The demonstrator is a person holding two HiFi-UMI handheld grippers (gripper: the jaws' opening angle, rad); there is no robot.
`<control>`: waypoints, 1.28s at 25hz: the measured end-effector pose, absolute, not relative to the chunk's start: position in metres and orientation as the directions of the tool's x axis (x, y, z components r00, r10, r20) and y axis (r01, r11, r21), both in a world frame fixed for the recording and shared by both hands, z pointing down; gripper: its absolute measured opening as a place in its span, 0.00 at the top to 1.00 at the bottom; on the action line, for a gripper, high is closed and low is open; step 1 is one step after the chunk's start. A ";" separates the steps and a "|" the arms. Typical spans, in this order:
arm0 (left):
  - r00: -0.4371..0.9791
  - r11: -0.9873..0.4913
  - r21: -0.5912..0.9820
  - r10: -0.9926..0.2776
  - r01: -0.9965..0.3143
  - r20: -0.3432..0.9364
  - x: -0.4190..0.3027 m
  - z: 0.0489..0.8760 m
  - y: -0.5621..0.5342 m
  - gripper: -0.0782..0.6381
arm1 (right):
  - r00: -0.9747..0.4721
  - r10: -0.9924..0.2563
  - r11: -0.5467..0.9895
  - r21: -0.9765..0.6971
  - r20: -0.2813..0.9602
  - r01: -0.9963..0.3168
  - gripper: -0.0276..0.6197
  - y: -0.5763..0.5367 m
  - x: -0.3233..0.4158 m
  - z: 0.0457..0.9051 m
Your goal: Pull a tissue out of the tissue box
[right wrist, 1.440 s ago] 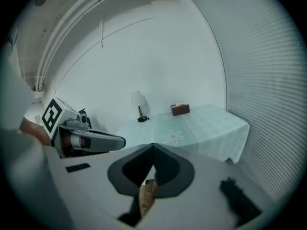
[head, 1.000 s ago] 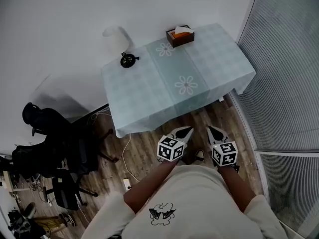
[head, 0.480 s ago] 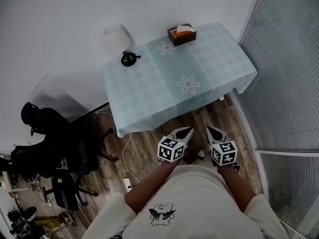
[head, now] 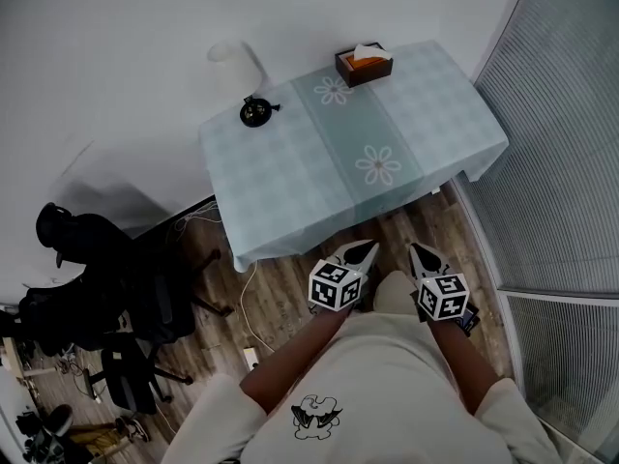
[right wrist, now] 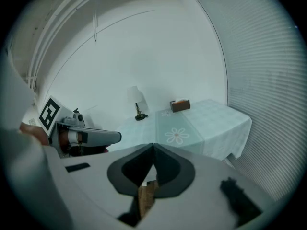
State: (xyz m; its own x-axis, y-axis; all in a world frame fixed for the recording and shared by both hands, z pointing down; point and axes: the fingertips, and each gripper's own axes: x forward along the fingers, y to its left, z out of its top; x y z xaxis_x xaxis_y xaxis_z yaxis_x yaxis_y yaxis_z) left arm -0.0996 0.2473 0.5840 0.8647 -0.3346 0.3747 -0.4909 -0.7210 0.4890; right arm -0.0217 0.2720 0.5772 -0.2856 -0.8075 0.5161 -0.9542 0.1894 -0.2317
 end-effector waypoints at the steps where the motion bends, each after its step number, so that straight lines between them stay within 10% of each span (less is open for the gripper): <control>1: 0.865 -0.721 0.490 -0.335 -0.490 0.373 -0.099 0.585 0.244 0.88 | -0.279 -0.809 0.182 -0.231 0.518 -0.956 0.94 0.269 -0.018 0.578; 32: 0.764 -0.645 0.417 -0.482 -0.641 0.429 0.074 0.569 -0.132 0.88 | -0.443 -0.749 0.343 -0.283 0.493 -0.896 0.94 -0.124 0.136 0.572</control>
